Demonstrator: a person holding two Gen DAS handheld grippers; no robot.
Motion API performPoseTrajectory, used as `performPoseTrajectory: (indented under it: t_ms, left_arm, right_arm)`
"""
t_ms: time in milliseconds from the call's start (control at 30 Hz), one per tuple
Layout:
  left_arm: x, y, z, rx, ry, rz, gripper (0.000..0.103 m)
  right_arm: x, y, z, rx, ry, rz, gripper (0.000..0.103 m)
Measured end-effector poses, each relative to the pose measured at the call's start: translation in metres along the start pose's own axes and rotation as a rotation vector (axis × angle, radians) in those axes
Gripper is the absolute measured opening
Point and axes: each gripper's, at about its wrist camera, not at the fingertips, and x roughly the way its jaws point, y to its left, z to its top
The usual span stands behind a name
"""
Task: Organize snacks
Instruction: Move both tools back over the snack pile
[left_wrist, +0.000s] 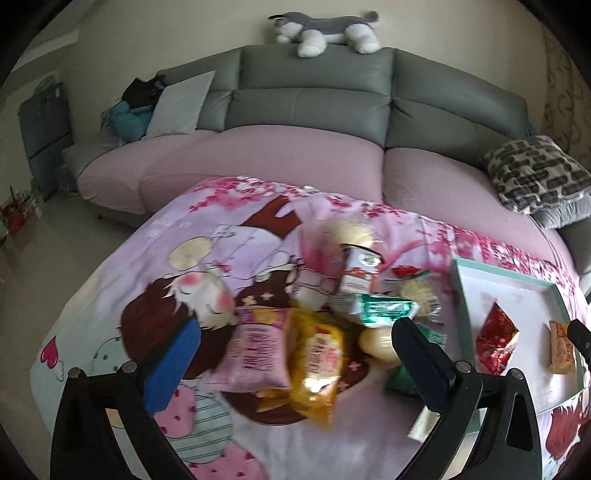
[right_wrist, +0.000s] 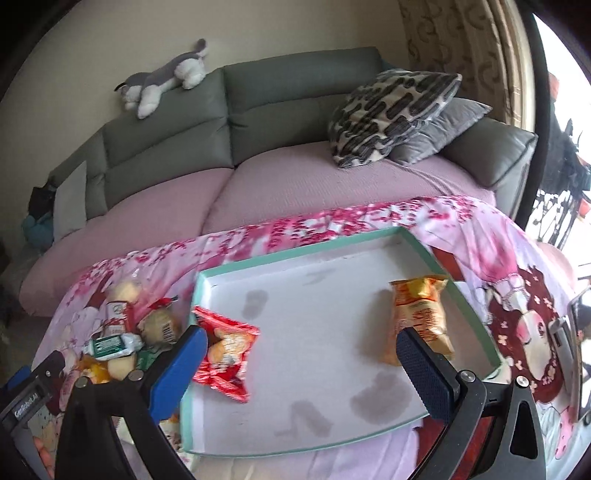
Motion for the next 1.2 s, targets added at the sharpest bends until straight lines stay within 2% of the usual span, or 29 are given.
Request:
performPoseTrajectory:
  t_ms: [133,267,533,733,900,1200]
  left_arm:
    - [0.001,0.02,0.0,-0.024,0.015,0.013,0.103]
    - [0.009,0.031,-0.006,0.007,0.068,0.036,0.103]
    - [0.028,0.036,-0.022,0.075,0.173,0.047,0.103]
    - [0.036,0.037,-0.028,0.083,0.218,0.049,0.103]
    - [0.041,0.036,-0.03,0.09,0.233,0.046,0.103]
    - [0.043,0.026,-0.029,0.118,0.233,0.045,0.103]
  right_arm:
    - [-0.001,0.024,-0.004,-0.044,0.009,0.047,0.103]
    - [0.005,0.053,-0.014,-0.103,0.056,0.109,0.103]
    - [0.021,0.098,-0.044,-0.247,0.18,0.122,0.103]
    - [0.029,0.12,-0.065,-0.366,0.245,0.103,0.103]
    - [0.034,0.13,-0.073,-0.418,0.262,0.11,0.103]
    - [0.031,0.143,-0.076,-0.483,0.233,0.154,0.103]
